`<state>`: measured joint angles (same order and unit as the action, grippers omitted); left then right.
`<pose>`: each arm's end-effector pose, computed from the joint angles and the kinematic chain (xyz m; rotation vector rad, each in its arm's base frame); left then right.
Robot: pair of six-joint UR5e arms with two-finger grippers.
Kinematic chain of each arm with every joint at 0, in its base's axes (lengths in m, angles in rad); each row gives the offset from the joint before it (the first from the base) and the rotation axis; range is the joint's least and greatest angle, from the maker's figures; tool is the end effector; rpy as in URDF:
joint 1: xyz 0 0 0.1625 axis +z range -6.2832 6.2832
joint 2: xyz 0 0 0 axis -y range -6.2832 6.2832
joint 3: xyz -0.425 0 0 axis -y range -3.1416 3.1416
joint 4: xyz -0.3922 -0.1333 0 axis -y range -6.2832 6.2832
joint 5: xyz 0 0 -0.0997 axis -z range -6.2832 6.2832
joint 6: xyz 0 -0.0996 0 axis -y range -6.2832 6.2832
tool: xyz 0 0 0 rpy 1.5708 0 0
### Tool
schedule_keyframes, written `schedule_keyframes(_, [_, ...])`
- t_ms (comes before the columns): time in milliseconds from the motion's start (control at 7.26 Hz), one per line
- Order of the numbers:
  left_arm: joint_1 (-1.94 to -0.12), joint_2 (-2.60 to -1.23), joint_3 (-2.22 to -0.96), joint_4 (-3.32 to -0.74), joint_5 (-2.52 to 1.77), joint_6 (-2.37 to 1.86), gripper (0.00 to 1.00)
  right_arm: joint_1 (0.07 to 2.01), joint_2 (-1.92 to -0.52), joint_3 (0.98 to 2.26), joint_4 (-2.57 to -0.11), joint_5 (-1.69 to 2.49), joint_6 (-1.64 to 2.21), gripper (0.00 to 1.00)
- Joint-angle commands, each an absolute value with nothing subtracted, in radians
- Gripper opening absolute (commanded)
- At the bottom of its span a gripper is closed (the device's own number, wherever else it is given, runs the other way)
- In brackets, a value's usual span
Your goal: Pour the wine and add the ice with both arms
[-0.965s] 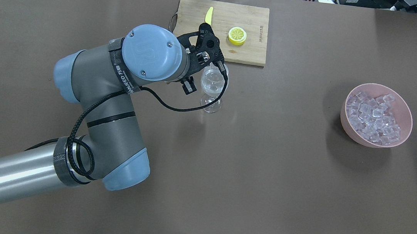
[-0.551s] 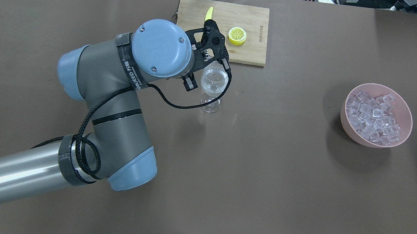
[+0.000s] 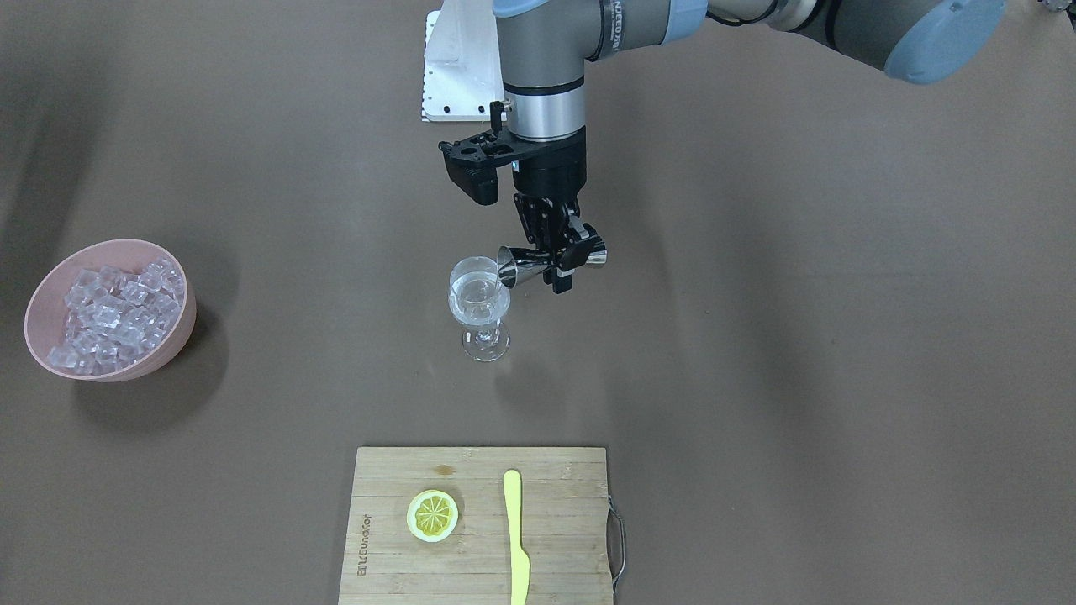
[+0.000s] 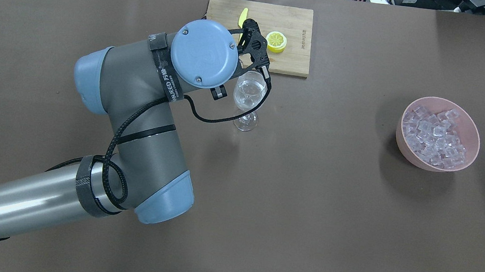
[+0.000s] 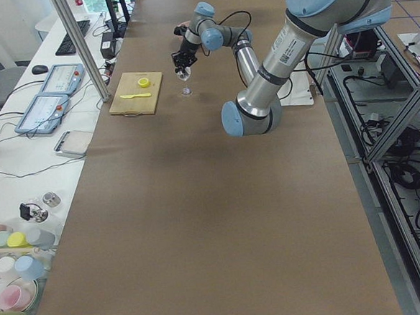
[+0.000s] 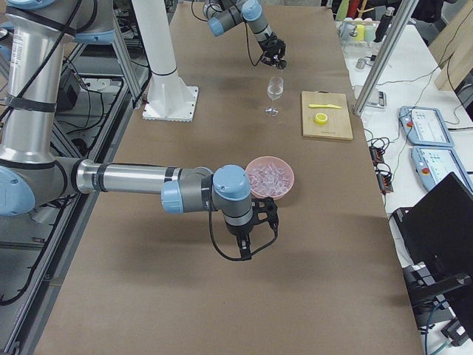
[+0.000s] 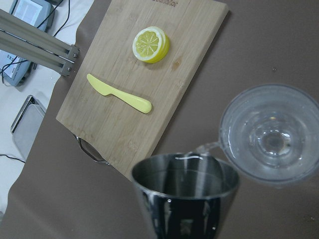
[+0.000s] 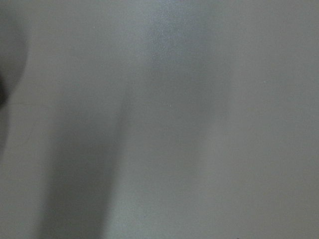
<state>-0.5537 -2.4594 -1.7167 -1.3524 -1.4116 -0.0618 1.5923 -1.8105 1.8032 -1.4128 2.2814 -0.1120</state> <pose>0.4917 -0.4792 0.0881 0.8005 0.2986 0.8338 0.0769 -0.3996 0.6379 0.1914 -0.6985 -0.1400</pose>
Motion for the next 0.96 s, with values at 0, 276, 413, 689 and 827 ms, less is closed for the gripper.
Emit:
schedule_keyframes(0, [-0.54, -2.48, -1.712, -1.29, -1.371, -0.044, 0.0, 1.592, -1.819, 1.804, -1.413, 2.29, -0.112, 1.0])
schedule_keyframes(276, [-0.471, -2.517, -1.71, -1.214, -1.278, -0.046, 0.0, 1.592, -1.824, 1.805, -1.413, 2.296, -0.112, 1.0])
schedule_keyframes(413, [-0.469, -2.516, -1.71, -1.213, -1.278, -0.046, 0.0, 1.592, -1.825, 1.804, -1.413, 2.296, -0.112, 1.0])
schedule_keyframes(689, [-0.466, -2.523, -1.695, -1.207, -1.278, -0.045, 0.0, 1.592, -1.829, 1.805, -1.413, 2.296, -0.112, 1.0])
schedule_keyframes(827, [-0.466, -2.531, -1.683, -1.206, -1.278, -0.044, 0.0, 1.592, -1.829, 1.805, -1.413, 2.296, -0.113, 1.0])
